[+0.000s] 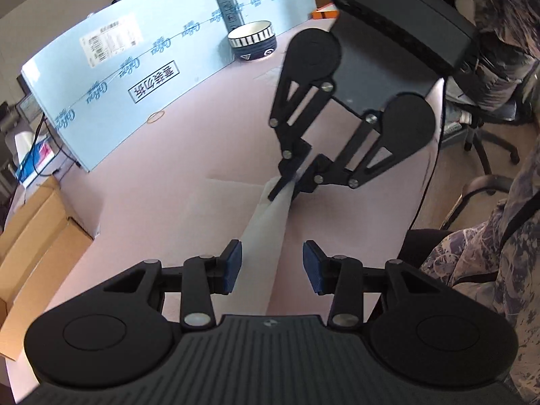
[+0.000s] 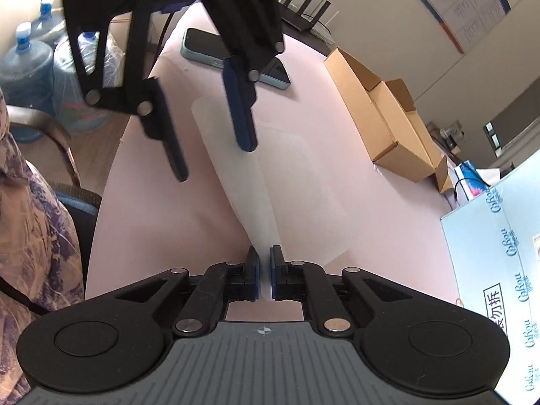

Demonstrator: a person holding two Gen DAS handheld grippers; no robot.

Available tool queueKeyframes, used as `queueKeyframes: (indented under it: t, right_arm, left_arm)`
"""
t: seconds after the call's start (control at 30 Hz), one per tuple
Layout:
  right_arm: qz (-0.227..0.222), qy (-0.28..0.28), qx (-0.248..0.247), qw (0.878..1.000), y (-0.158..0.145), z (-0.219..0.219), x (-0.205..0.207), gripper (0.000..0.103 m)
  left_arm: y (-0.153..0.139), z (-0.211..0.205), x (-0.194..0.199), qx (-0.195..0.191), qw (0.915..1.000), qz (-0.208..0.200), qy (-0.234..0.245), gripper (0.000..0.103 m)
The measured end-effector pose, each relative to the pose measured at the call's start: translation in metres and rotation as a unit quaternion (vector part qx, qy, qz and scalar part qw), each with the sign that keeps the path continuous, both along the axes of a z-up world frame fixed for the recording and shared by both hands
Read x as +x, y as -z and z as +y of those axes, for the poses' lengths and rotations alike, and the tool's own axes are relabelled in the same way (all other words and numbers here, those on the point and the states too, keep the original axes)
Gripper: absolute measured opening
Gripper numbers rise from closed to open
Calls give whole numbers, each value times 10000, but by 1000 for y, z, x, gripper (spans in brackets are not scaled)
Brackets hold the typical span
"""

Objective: Fold shopping bag

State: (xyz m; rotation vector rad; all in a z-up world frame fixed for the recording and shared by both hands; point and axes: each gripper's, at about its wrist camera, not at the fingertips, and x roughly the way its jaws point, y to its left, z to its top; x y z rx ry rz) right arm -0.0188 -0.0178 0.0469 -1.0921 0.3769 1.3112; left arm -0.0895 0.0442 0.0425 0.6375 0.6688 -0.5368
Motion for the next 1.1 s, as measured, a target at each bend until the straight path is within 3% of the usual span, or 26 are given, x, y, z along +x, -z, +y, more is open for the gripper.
queueKeyframes:
  t: [0.1,0.2,0.27,0.3,0.33,0.37,0.43,0.57,0.67,0.77,0.8,0.83,0.9,1.1]
  right_arm:
    - [153,43,-2,9999,-6,-5,-3,6]
    - [318,117,-34,9994,-9,-14,-7,6]
    - [509,204,-45,9985,-12,-21,-7,6]
    - [647,264,-15,9976,-14,-24,-5,6]
    - [828,345,35,9960,-17,-27,-2,6]
    - [983,400,81,9943,-20,-28,-1,6]
    - [1450,556,258,9875,-26,-34,6,6]
    - [2012,770,464,9754,-27,-32,22,6]
    - [2756,1117,717,9521,-22,-38,40,6]
    - [3296,1412,922,9289,-13,-42,58,6]
    - [3426,1506,999,9219,-10,-45,61,6]
    - [3554,1598,1076,9146,-7,-47,65,6]
    - [3762,1775,1201,9014,-5,-51,72,6]
    - [3836,2050,1307,8909,-1,-52,84,9]
  left_arm:
    - [14,-11,-1,619,9977,-233,174,42]
    - [21,-19,2,930,9943,-462,247,42]
    - [19,-21,4,979,9940,-401,287,41]
    - [16,-19,8,888,9954,-218,281,35]
    - [13,-16,11,789,9965,-31,273,19]
    - [10,-13,16,605,9977,215,237,11]
    - [5,-2,27,184,9973,694,158,5]
    - [-3,14,45,-237,9913,1295,55,4]
    - [-6,30,65,-658,9767,2044,11,6]
    - [-3,42,80,-859,9684,2333,-187,11]
    - [-2,49,87,-965,9640,2469,-209,15]
    - [-1,53,93,-1023,9613,2542,-278,25]
    - [1,63,104,-1188,9540,2729,-350,27]
    - [4,84,123,-1564,9410,2940,-602,30]
